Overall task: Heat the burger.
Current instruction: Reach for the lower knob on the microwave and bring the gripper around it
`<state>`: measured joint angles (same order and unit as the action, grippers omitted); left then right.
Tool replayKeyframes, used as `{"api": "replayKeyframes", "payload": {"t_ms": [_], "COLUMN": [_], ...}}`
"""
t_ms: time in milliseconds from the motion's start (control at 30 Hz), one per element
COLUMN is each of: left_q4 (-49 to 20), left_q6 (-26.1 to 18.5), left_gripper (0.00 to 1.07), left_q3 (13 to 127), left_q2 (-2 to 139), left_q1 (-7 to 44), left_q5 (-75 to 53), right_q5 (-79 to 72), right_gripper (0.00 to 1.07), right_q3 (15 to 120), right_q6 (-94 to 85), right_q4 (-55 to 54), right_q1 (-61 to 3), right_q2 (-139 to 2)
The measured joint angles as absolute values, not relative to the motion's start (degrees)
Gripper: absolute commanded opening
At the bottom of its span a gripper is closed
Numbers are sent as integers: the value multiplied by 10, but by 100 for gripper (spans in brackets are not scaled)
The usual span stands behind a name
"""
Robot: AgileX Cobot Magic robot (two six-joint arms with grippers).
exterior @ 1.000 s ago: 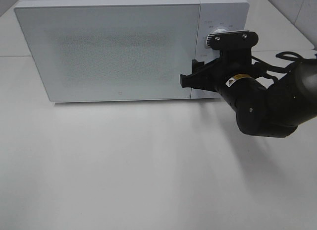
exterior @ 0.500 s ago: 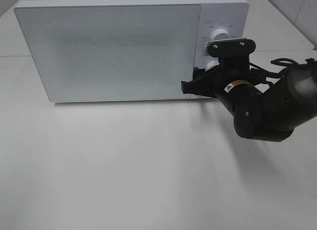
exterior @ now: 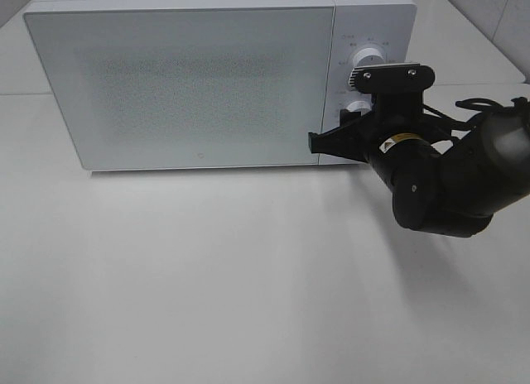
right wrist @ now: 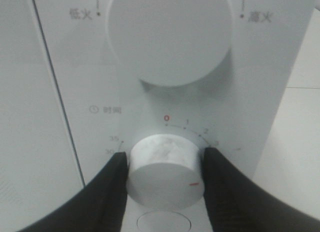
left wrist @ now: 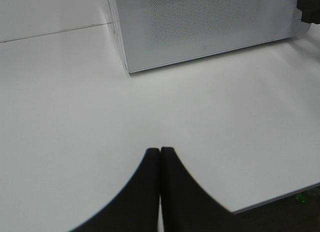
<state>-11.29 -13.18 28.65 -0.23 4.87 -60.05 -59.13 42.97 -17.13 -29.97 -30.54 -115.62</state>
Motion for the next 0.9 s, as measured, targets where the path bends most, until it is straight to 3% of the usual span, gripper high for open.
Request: {"api": "replayKeyframes", "payload": {"t_ms": [433, 900], "left_q4": [-113, -113], "left_q6": [-132, -132], "left_gripper": [0, 0], "left_q3": [286, 286], "left_q2": [-2, -2], "left_q1": [49, 49], "left_q5": [-600, -600], "right_q5": [-592, -595], "right_gripper": [0, 0], "right_q3": [430, 429], "right_q6": [-45, 337], "right_q4": [-298, -297], "right_q1": [-305, -305], "right_q2": [-1158, -1158]}}
